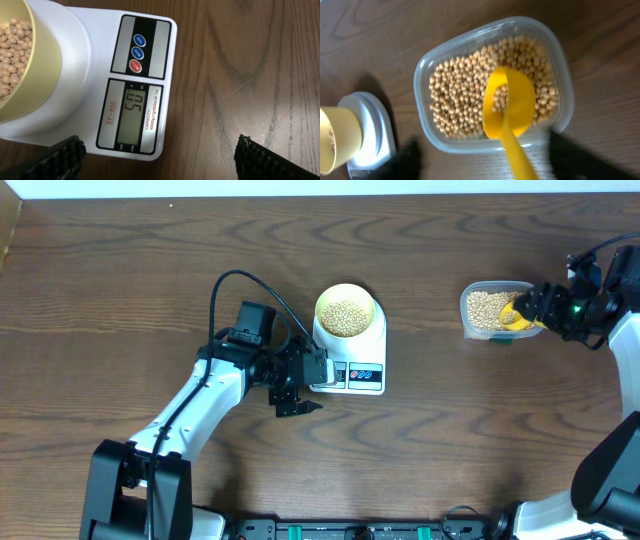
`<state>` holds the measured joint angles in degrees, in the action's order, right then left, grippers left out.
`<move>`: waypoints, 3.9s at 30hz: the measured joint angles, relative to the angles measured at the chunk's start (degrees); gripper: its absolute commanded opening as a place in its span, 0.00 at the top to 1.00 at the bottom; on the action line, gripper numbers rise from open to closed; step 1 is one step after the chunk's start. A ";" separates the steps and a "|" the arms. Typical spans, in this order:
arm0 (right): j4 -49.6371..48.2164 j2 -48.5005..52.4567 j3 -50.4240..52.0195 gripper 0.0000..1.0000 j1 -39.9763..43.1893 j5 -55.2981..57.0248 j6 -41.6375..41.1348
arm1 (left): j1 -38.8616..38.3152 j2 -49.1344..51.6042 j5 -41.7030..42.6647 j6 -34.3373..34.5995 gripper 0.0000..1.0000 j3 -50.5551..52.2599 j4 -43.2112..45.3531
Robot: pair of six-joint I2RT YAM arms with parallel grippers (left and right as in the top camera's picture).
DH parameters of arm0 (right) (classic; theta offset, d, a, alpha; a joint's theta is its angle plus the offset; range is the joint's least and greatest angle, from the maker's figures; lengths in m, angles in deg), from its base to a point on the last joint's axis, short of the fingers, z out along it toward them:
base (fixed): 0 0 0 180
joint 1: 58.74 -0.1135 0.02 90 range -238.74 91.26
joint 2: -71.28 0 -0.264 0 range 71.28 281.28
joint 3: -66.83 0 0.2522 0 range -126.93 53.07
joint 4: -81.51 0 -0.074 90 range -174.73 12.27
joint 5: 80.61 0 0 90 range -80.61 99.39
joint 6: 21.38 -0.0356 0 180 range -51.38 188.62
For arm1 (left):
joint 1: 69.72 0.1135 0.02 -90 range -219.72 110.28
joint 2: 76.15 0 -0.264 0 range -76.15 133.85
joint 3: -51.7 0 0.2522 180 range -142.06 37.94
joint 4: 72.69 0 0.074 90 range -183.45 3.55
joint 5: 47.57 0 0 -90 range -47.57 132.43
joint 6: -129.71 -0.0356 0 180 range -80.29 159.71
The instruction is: Scoop item into bowl and weigh 50g on scale
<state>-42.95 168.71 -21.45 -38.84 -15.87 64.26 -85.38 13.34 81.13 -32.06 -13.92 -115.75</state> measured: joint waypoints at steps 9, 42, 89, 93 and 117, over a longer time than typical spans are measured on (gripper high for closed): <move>-6.25 0.00 0.00 0.01 0.00 11.91 0.24 | 0.00 0.00 -0.02 -0.02 0.02 0.00 0.00; -19.78 0.00 0.00 0.01 -0.55 11.52 0.26 | 0.00 0.00 0.00 0.00 0.02 0.00 0.00; -19.76 0.00 0.00 0.01 -0.55 11.52 0.26 | 0.00 0.00 -0.02 0.00 0.02 0.00 0.00; -19.78 0.00 0.00 0.01 -0.55 11.52 0.26 | 0.00 0.00 0.00 0.00 0.02 0.00 0.00; -19.78 0.00 0.00 0.01 -0.55 11.52 0.26 | 0.00 0.00 0.00 0.00 0.02 0.00 0.00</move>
<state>-62.73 168.71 -21.45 -39.39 -4.35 64.52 -85.38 13.34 81.13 -32.06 -13.92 -115.75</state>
